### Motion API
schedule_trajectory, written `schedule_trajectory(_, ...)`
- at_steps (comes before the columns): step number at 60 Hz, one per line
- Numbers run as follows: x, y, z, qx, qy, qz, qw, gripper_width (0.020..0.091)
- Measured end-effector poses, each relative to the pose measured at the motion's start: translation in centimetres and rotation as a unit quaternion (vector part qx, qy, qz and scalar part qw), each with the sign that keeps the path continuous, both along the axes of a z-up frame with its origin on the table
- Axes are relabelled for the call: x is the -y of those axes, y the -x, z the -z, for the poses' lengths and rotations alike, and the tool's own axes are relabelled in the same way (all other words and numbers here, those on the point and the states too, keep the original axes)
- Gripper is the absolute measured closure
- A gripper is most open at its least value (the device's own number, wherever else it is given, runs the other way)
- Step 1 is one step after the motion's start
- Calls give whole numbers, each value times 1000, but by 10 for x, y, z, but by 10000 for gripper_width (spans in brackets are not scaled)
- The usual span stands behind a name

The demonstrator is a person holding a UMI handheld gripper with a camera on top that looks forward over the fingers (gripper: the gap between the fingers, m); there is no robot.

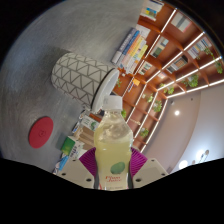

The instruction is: Pour water

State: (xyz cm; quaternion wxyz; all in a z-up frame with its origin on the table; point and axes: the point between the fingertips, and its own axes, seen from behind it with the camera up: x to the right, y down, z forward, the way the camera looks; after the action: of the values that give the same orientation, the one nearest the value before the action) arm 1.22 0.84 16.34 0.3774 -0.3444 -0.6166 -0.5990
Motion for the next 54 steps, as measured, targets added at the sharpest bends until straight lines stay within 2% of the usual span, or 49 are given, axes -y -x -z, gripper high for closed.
schedule_trajectory(7,-1,9,-6,46,-12,-15,999,719)
schedule_trajectory(19,-1,7,0,33,-6,-13,999,721)
schedule_trajectory(25,4,2,-3,-49,3,-12,999,719)
schedule_trajectory(32,11,-6,-9,-226,32,-2,974,718)
schedule_trajectory(39,13,-19,-14,-443,53,15,895,719)
schedule_trajectory(43,11,-18,-5,-561,58,25,825,717)
schedule_trajectory(54,4,-26,12,-775,114,23,621,709)
